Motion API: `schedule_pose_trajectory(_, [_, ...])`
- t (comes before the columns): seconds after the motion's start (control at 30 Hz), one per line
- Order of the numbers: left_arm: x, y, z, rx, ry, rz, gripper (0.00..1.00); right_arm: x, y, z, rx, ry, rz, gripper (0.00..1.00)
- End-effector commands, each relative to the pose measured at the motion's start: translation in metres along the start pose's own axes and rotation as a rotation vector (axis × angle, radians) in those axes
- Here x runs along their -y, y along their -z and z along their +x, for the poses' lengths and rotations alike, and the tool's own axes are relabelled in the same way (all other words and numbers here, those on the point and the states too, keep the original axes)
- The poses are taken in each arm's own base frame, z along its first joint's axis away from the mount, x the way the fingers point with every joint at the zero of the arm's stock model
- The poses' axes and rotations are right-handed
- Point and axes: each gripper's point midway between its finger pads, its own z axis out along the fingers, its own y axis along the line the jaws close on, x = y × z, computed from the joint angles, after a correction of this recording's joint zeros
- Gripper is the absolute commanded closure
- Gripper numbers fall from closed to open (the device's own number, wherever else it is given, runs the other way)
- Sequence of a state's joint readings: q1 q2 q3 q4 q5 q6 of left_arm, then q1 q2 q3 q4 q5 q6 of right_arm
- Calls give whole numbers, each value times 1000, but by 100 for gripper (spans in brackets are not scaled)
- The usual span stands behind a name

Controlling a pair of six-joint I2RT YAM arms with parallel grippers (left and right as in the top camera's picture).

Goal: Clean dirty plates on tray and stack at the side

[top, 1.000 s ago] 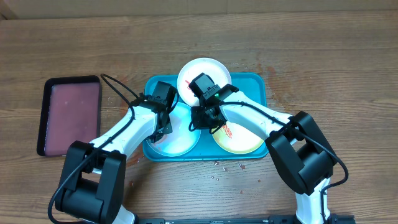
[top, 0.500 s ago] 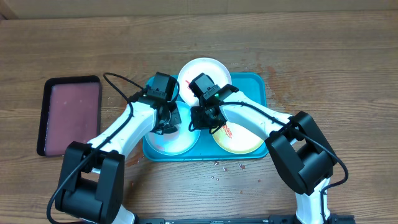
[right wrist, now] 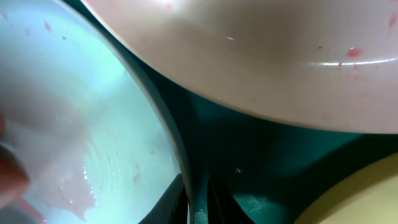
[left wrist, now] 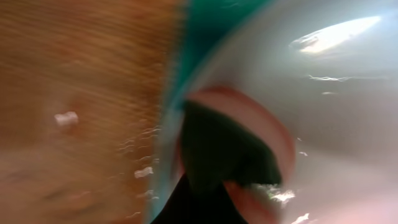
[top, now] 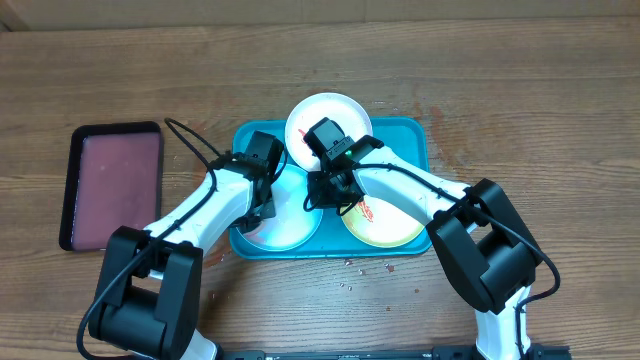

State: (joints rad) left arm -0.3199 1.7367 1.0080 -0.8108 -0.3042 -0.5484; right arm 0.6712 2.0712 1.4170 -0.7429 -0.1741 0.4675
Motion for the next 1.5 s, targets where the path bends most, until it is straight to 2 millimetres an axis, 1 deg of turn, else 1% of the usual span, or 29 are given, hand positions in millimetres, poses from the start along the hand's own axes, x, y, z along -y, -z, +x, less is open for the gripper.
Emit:
schedule_pose_trajectory(0.0, [-32, 29, -43, 147, 56, -186, 96, 7, -3, 4, -2, 4, 32, 89])
schedule_pose_trajectory(0.07, [-30, 45, -54, 160, 99, -166, 96, 6, -3, 3, 0, 21, 30, 96])
schedule_pose_trajectory(0.27, [-14, 98, -85, 217, 193, -6, 96, -4, 14, -7, 21, 52, 15, 96])
schedule_pose_trajectory(0.3, [-15, 115, -95, 247, 221, 39, 96, -8, 23, -12, 40, 80, 10, 96])
schedule_pose_trajectory(0.33, [-20, 128, -102, 275, 250, 73, 96, -10, 31, -17, 63, 100, 16, 96])
schedule_pose_trajectory(0.4, [-36, 145, -110, 313, 313, 103, 96, -10, 45, -26, 104, 122, 46, 96])
schedule_pose_trajectory(0.47, [-66, 158, -115, 348, 427, 116, 96, -5, 67, -39, 172, 130, 121, 96])
schedule_pose_trajectory(0.5, [-84, 163, -115, 355, 488, 126, 96, -5, 79, -46, 210, 157, 152, 96])
schedule_pose_trajectory(0.53, [-97, 165, -116, 357, 527, 132, 96, -5, 89, -51, 241, 179, 184, 96])
schedule_pose_trajectory(0.57, [-113, 167, -116, 356, 573, 137, 96, -5, 104, -59, 295, 214, 239, 96])
schedule_pose_trajectory(0.6, [-125, 166, -115, 352, 608, 139, 96, -5, 113, -64, 333, 234, 279, 96])
schedule_pose_trajectory(0.67, [-152, 160, -111, 324, 683, 131, 96, -4, 136, -77, 436, 288, 402, 96])
schedule_pose_trajectory(0.7, [-158, 158, -109, 314, 699, 126, 96, -4, 143, -80, 465, 307, 446, 96])
schedule_pose_trajectory(0.73, [-173, 151, -105, 288, 741, 111, 96, -5, 163, -88, 545, 377, 594, 96])
schedule_pose_trajectory(0.77, [-190, 143, -98, 263, 787, 82, 96, -8, 178, -90, 600, 433, 718, 96])
schedule_pose_trajectory(0.8, [-197, 140, -95, 252, 805, 75, 96, -12, 187, -90, 634, 471, 790, 96])
schedule_pose_trajectory(0.9, [-207, 136, -93, 236, 846, 83, 96, -31, 203, -88, 690, 578, 914, 96])
schedule_pose_trajectory(0.93, [-212, 135, -94, 239, 861, 82, 96, -46, 208, -84, 698, 674, 967, 96])
schedule_pose_trajectory(0.97, [-213, 135, -95, 238, 871, 95, 96, -60, 211, -81, 692, 776, 1008, 96])
schedule_pose_trajectory(1.0, [-212, 134, -96, 238, 871, 100, 96, -68, 214, -80, 695, 826, 1035, 96])
schedule_pose_trajectory(1.07, [-211, 132, -97, 237, 870, 99, 96, -80, 221, -79, 718, 869, 1080, 96])
schedule_pose_trajectory(1.13, [-211, 129, -97, 225, 868, 95, 96, -100, 245, -79, 809, 862, 1168, 96])
schedule_pose_trajectory(1.17, [-210, 127, -97, 220, 867, 94, 96, -105, 252, -80, 836, 849, 1185, 96])
schedule_pose_trajectory(1.23, [-210, 125, -97, 214, 866, 92, 96, -111, 261, -82, 876, 825, 1196, 96])
schedule_pose_trajectory(1.3, [-209, 123, -97, 209, 865, 90, 96, -113, 264, -84, 910, 792, 1175, 96])
schedule_pose_trajectory(1.33, [-209, 123, -97, 207, 865, 90, 96, -111, 264, -86, 915, 774, 1169, 96])
schedule_pose_trajectory(1.4, [-209, 123, -97, 206, 864, 90, 96, -101, 260, -91, 951, 675, 1097, 96])
schedule_pose_trajectory(1.43, [-209, 123, -97, 205, 864, 89, 96, -97, 252, -93, 952, 649, 1045, 96])
schedule_pose_trajectory(1.47, [-209, 122, -97, 203, 864, 89, 96, -91, 214, -98, 859, 677, 836, 96])
